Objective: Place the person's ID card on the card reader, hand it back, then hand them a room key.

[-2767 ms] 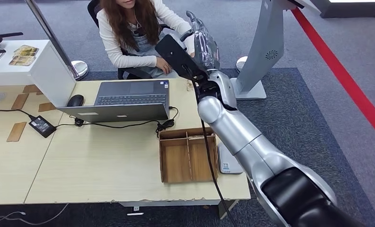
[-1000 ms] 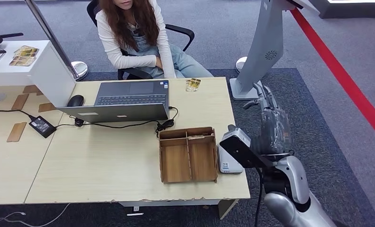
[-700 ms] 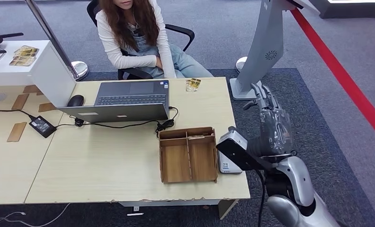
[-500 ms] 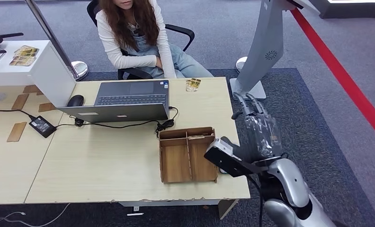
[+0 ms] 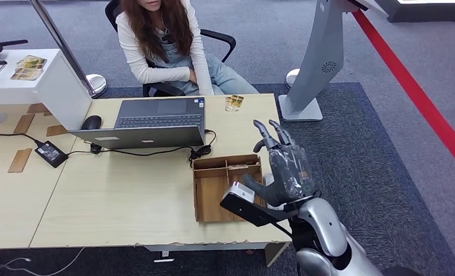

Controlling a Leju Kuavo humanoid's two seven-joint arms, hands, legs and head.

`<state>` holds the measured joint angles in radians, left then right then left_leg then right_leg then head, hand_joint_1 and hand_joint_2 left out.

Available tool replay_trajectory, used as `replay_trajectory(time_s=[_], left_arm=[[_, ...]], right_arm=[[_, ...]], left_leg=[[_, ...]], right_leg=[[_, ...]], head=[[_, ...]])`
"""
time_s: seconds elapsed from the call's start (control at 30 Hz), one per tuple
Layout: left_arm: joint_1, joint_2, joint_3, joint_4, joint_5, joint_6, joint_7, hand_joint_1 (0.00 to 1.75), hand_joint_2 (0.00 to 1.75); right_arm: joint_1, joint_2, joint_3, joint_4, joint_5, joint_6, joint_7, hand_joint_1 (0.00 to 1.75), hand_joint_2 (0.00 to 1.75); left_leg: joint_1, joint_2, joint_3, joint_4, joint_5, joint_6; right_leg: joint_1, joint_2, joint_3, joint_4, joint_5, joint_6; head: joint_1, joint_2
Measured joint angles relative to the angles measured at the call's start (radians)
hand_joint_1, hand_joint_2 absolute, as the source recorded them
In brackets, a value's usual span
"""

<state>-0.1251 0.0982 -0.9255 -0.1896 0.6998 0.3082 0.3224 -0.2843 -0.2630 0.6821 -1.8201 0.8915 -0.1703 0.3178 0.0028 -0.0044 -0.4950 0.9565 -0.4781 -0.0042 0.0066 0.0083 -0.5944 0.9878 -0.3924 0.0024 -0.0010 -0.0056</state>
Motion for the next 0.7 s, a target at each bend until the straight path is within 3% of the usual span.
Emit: replay_trajectory(time_s=[0.07, 0.2, 0.3, 0.43, 0.7], left_arm=[[0.000, -0.001, -0.001, 0.000, 0.001, 0.000, -0.004, 0.00, 0.00], [0.000, -0.001, -0.005, 0.000, 0.002, 0.000, -0.009, 0.00, 0.00], [0.000, -0.001, -0.007, 0.000, 0.003, 0.000, -0.011, 0.00, 0.00], [0.001, -0.001, -0.008, 0.000, 0.005, 0.003, -0.005, 0.00, 0.00], [0.001, -0.001, -0.009, 0.000, 0.009, 0.006, 0.000, 0.00, 0.00]], right_arm=[[-0.001, 0.012, 0.020, 0.015, 0.019, -0.003, -0.004, 0.00, 1.75], [-0.007, 0.030, 0.047, 0.046, 0.057, -0.028, -0.005, 1.75, 1.75], [-0.011, 0.038, 0.060, 0.068, 0.087, -0.058, -0.001, 1.75, 1.75], [-0.018, 0.043, 0.064, 0.091, 0.090, -0.099, 0.013, 0.04, 1.75], [-0.025, 0.047, 0.064, 0.117, 0.087, -0.116, 0.021, 0.00, 1.75]], left_leg=[[0.000, 0.000, 0.000, 0.000, 0.000, 0.000], [0.000, 0.000, 0.000, 0.000, 0.000, 0.000], [0.000, 0.000, 0.000, 0.000, 0.000, 0.000], [0.000, 0.000, 0.000, 0.000, 0.000, 0.000], [0.000, 0.000, 0.000, 0.000, 0.000, 0.000]], right_leg=[[0.000, 0.000, 0.000, 0.000, 0.000, 0.000], [0.000, 0.000, 0.000, 0.000, 0.000, 0.000], [0.000, 0.000, 0.000, 0.000, 0.000, 0.000], [0.000, 0.000, 0.000, 0.000, 0.000, 0.000], [0.000, 0.000, 0.000, 0.000, 0.000, 0.000]], head=[[0.000, 0.000], [0.000, 0.000], [0.000, 0.000], [0.000, 0.000], [0.000, 0.000]])
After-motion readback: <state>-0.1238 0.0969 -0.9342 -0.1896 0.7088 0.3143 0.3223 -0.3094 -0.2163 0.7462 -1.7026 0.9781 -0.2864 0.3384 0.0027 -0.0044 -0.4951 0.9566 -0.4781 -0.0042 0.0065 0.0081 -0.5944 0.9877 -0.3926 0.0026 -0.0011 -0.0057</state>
